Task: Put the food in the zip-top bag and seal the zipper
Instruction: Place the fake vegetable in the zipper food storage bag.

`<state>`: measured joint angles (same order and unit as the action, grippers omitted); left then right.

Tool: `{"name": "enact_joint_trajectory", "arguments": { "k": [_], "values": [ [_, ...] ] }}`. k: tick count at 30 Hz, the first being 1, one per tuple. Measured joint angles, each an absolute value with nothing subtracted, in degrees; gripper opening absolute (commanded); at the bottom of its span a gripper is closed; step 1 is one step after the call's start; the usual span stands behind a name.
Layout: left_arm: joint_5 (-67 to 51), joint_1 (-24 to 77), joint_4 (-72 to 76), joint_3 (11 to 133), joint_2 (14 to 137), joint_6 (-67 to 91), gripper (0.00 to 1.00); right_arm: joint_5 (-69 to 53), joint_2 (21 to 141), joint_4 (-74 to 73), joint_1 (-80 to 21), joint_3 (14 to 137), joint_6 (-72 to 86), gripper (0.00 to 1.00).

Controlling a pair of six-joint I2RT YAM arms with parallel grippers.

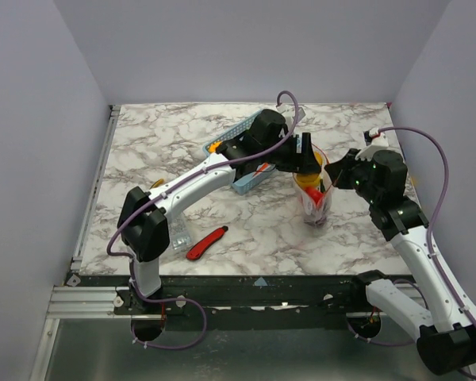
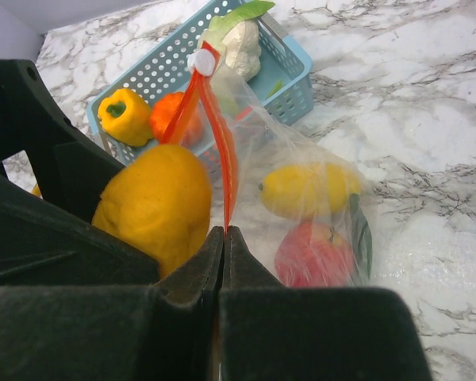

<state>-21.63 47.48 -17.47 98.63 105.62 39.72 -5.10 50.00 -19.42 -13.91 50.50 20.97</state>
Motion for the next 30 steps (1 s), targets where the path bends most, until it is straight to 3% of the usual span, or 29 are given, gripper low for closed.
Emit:
{"name": "enact_joint_trajectory", "arguments": {
  "k": [8,16,30],
  "values": [
    [-21.6,47.5,-17.1,96.5,104.7,40.2,0.82,-4.7,49.8,-19.4,-13.9,50.5,21.0,0.0],
    [-21.5,47.4,-16.9,96.1,102.2,39.9,0.81,-4.2,49.8,-19.4,-13.9,50.5,20.9,0.0],
    [-19.3,40.6,-14.8,84.0,90.0,38.0,0.8,-2.7,49.2,-19.5,-13.9,50.5,20.9,0.0]
  ]
}}
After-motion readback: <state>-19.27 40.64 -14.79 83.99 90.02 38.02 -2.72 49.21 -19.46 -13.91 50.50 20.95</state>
